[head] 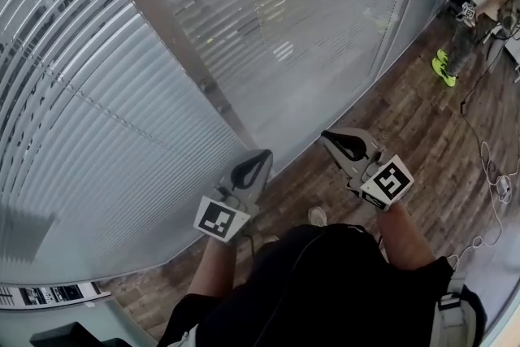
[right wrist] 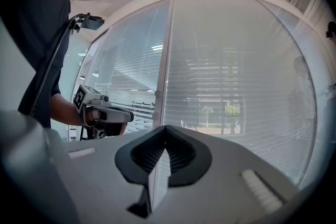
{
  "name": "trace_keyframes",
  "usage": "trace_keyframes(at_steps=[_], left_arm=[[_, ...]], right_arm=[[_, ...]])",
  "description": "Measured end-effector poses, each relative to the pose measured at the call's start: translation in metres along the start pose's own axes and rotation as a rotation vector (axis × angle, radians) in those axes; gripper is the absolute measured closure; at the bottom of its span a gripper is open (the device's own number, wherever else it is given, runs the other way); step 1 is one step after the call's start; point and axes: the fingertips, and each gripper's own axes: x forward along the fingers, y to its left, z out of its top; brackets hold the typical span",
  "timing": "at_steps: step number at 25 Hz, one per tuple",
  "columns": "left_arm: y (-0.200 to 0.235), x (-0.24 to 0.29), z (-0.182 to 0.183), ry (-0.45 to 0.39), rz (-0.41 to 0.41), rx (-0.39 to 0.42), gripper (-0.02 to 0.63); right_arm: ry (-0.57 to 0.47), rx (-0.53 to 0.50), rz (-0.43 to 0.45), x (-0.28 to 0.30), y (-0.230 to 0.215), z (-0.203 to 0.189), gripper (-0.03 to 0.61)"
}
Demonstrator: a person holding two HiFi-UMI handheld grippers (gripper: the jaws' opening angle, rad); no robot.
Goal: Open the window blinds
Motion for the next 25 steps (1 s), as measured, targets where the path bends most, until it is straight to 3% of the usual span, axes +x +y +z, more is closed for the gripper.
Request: trace_keyframes(at_steps=[25], left_arm=[[0.004,-0.001,0.004,0.002,0.030,0.010,0.610]], right_arm=[[-0.029,-0.035,0.042,0.012,0.003,0.015,0.574]])
